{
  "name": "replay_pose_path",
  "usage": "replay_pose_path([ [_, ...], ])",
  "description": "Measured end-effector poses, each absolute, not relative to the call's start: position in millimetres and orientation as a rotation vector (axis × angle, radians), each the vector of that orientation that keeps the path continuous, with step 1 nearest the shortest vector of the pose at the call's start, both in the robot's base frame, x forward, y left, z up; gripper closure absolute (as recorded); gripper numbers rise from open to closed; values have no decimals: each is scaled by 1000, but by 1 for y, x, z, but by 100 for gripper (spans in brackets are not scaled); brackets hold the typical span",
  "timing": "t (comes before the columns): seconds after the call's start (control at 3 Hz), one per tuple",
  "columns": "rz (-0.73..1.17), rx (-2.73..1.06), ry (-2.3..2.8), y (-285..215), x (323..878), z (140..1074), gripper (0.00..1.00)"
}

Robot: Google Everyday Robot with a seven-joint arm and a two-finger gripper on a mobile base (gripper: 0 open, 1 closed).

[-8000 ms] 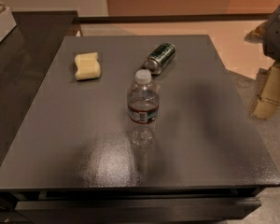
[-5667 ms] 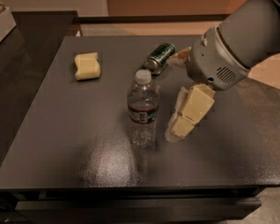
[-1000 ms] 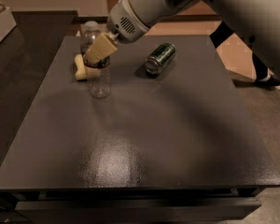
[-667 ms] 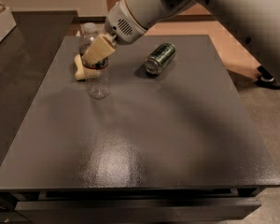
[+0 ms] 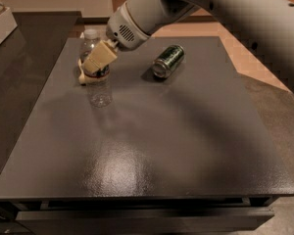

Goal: Move water bottle near sponge

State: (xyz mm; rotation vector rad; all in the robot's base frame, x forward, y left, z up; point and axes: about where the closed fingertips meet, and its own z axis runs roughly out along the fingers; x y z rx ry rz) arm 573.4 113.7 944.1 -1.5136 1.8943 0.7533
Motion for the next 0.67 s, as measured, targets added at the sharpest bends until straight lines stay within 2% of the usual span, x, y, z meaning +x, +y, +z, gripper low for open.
replay_pose_path([
  [0.33, 755, -1518, 1893, 115, 572, 944, 0],
  [0.67, 755, -1518, 1893, 116, 572, 944, 0],
])
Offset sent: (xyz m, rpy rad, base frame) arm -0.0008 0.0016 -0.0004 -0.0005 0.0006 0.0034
